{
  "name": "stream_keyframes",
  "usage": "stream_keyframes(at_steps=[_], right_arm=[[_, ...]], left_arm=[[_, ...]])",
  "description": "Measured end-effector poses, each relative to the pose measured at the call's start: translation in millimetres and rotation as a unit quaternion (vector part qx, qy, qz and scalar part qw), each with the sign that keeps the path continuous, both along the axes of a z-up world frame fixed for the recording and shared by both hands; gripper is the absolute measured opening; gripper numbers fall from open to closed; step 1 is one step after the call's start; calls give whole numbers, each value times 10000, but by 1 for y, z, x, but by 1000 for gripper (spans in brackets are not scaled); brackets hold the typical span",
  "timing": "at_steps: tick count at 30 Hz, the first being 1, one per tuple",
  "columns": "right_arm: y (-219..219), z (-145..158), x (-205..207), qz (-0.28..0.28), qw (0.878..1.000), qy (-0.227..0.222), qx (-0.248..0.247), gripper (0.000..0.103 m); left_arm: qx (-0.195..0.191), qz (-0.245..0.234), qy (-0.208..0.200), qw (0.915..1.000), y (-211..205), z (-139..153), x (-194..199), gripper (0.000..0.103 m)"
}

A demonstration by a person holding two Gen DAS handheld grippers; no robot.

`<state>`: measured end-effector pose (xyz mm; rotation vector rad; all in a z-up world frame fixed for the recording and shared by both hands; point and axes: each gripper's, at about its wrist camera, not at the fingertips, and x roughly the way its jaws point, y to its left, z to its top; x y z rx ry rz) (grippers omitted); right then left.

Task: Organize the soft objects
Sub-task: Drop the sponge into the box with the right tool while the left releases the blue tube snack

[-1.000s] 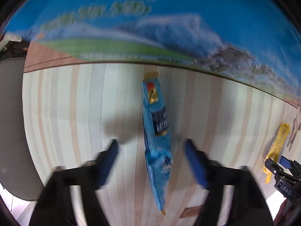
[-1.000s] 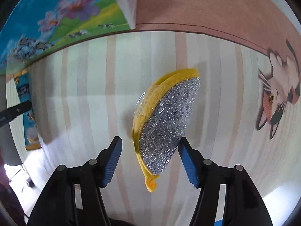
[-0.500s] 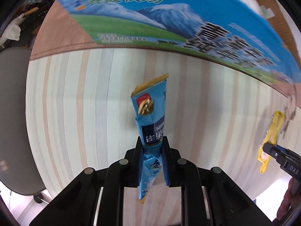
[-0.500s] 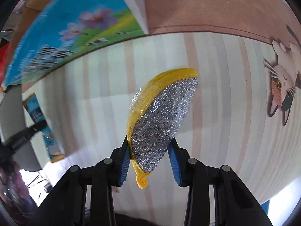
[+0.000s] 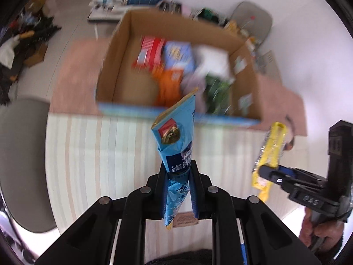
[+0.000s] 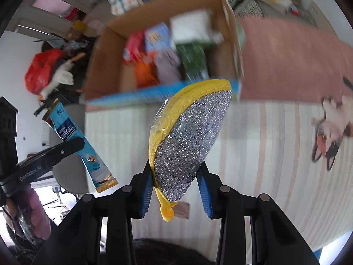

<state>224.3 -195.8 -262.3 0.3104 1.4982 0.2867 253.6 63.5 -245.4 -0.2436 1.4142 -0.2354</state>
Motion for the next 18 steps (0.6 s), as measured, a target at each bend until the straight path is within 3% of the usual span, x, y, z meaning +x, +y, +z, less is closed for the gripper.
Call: stream_keyframes(at_steps=[4, 7, 13, 18], right_arm=[[6, 28, 34, 114, 9989, -392, -251, 39], [15, 25, 70, 232, 9969, -399, -634, 39], [30, -15, 139, 544, 9854, -70, -1613, 39], [38, -53, 161, 682, 9770, 225, -2008, 39]], left_arm=[[314, -230, -301, 9988, 2, 27, 41, 15], [586, -327, -285, 9973, 3, 29, 76, 15], [766, -213, 485, 9956, 15, -15, 150, 15], [1025, -211, 1119, 9882, 22, -68, 182, 15]])
